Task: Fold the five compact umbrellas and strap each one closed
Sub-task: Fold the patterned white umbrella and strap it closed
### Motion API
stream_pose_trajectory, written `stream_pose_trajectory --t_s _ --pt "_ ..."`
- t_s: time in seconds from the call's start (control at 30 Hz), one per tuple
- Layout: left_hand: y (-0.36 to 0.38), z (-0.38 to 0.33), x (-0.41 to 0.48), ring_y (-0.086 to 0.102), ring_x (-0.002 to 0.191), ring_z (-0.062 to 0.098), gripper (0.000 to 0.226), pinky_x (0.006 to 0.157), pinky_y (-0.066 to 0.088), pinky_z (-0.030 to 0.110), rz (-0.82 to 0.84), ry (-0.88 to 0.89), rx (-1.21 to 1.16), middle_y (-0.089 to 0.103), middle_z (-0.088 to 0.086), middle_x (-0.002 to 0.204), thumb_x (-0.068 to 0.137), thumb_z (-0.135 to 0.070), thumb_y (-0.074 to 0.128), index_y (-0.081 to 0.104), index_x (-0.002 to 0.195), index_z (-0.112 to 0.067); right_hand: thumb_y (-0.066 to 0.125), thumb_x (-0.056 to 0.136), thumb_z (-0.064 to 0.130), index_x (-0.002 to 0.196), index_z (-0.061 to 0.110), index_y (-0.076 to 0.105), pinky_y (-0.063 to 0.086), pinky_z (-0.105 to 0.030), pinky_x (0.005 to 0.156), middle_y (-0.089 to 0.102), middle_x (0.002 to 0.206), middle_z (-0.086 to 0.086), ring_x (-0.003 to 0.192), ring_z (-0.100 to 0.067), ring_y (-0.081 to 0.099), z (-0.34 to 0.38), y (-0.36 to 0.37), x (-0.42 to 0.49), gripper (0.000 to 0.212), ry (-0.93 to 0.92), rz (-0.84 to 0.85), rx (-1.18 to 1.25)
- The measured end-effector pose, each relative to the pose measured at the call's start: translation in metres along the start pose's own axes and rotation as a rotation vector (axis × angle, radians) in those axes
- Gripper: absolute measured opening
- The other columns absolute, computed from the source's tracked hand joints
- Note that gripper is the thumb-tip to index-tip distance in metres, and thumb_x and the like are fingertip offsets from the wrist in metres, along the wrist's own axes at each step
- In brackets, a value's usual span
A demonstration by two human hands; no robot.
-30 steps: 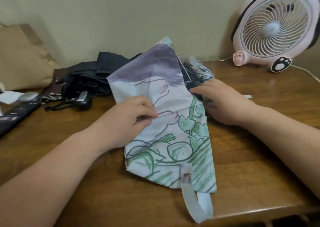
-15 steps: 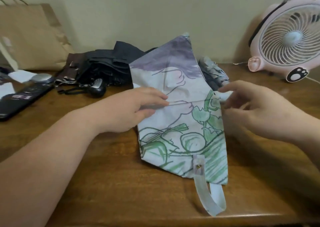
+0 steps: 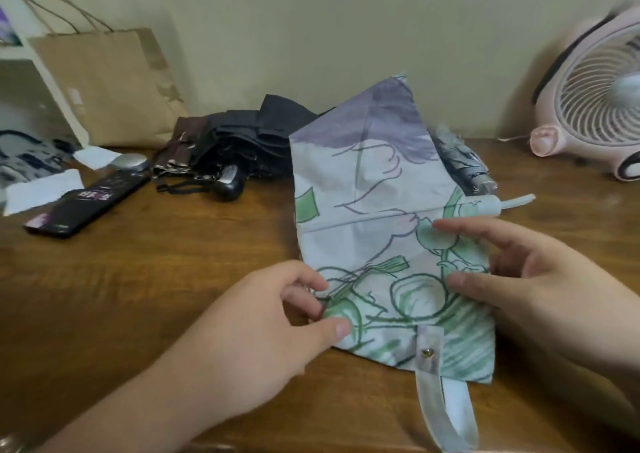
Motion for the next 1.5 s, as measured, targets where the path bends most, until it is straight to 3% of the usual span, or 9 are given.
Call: stream_pose_trajectory --t_s 0.2,0.4,0.63,0.8,0.9,1.0,1.07,1.27,1.5 --pt "0.011 0.004 -0.009 0.068 0.053 0.029 0.043 0.042 0.050 0.032 0.040 -0.066 -0.210 0.071 -0.004 0.094 0.086 -0.033 0.079 0.049 0.117 -0.037 0.069 0.073 -0.008 0.115 0.038 0.074 0.058 -0.031 0.088 0.077 0.112 -0.011 0.107 -0.027 0.074 -0.012 0.001 -0.025 0.063 0.077 0.167 0.055" --pt "0.018 0.006 -0.005 0.073 0.063 0.033 0.046 0.046 0.053 0.035 -0.017 0.008 -0.334 0.073 -0.009 0.109 0.091 -0.020 0.075 0.050 0.126 -0.038 0.072 0.072 0.002 0.114 0.040 0.073 0.058 -0.021 0.077 0.076 0.087 -0.025 0.088 -0.027 0.077 -0.027 0.002 -0.051 0.057 -0.055 0.022 0.110" --pt "0.019 0.006 -0.008 0.049 0.047 0.019 0.037 0.033 0.034 0.023 0.193 0.043 -0.495 0.074 0.011 0.099 0.086 -0.012 0.077 0.064 0.118 -0.026 0.070 0.084 0.010 0.105 0.041 0.077 0.057 -0.017 0.078 0.080 0.097 0.003 0.094 -0.011 0.076 -0.022 0.011 -0.057 0.038 -0.065 -0.062 -0.066" --pt "0.021 0.006 -0.002 0.038 0.039 0.013 0.026 0.033 0.022 0.019 0.072 0.051 -0.539 0.068 0.018 0.084 0.086 -0.013 0.076 0.069 0.111 -0.017 0.070 0.086 0.045 0.093 0.043 0.075 0.044 -0.013 0.051 0.069 0.060 0.022 0.052 0.002 0.063 -0.002 0.002 -0.047 0.009 0.064 -0.069 -0.618" --pt "0.020 0.008 0.002 0.032 0.039 0.009 0.019 0.036 0.026 0.020 0.003 0.092 -0.494 0.051 0.008 0.066 0.084 -0.013 0.080 0.071 0.101 -0.015 0.051 0.076 0.063 0.097 0.043 0.073 0.035 -0.024 0.050 0.058 0.055 0.015 0.053 -0.001 0.052 0.035 -0.008 -0.024 0.036 -0.145 -0.222 -1.250" --pt "0.022 0.008 0.003 0.063 0.058 0.010 0.025 0.061 0.054 0.034 -0.003 0.132 -0.259 0.074 0.001 0.086 0.079 -0.025 0.087 0.072 0.096 -0.037 0.060 0.092 0.047 0.117 0.036 0.069 0.040 -0.020 0.060 0.063 0.070 0.015 0.068 -0.004 0.060 0.065 0.015 0.011 0.029 -0.601 0.014 -0.923" --pt "0.023 0.008 0.002 0.055 0.053 0.009 0.028 0.058 0.046 0.034 -0.034 0.133 -0.167 0.076 0.008 0.102 0.080 -0.031 0.086 0.069 0.096 -0.046 0.064 0.095 0.034 0.132 0.026 0.065 0.049 -0.023 0.081 0.069 0.101 0.010 0.091 -0.010 0.065 0.062 0.026 0.048 0.038 -0.776 0.113 -0.974" --pt "0.013 0.007 -0.008 0.042 0.041 0.002 0.017 0.046 0.033 0.018 -0.016 0.090 -0.101 0.067 0.000 0.078 0.076 -0.035 0.088 0.075 0.086 -0.036 0.050 0.100 0.052 0.154 0.037 0.040 0.023 -0.035 0.124 0.036 0.161 0.005 0.148 -0.019 0.032 0.009 0.009 0.116 0.056 -0.466 0.158 -1.207" --pt "0.018 0.005 -0.008 0.052 0.057 0.003 0.004 0.057 0.040 0.020 -0.179 0.090 0.074 0.065 -0.010 0.084 0.092 -0.044 0.071 0.068 0.094 -0.042 0.014 0.094 0.070 0.158 0.035 0.032 0.006 -0.041 0.125 0.033 0.163 0.005 0.151 -0.014 0.024 -0.018 0.013 0.113 0.075 -0.514 0.032 -1.254"
Point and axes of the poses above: each hand's wrist, its own x-axis towards the middle knuckle, its own y-axis out of the palm, z = x × y, the point moved 3 cm from there along x, towards the middle knuckle
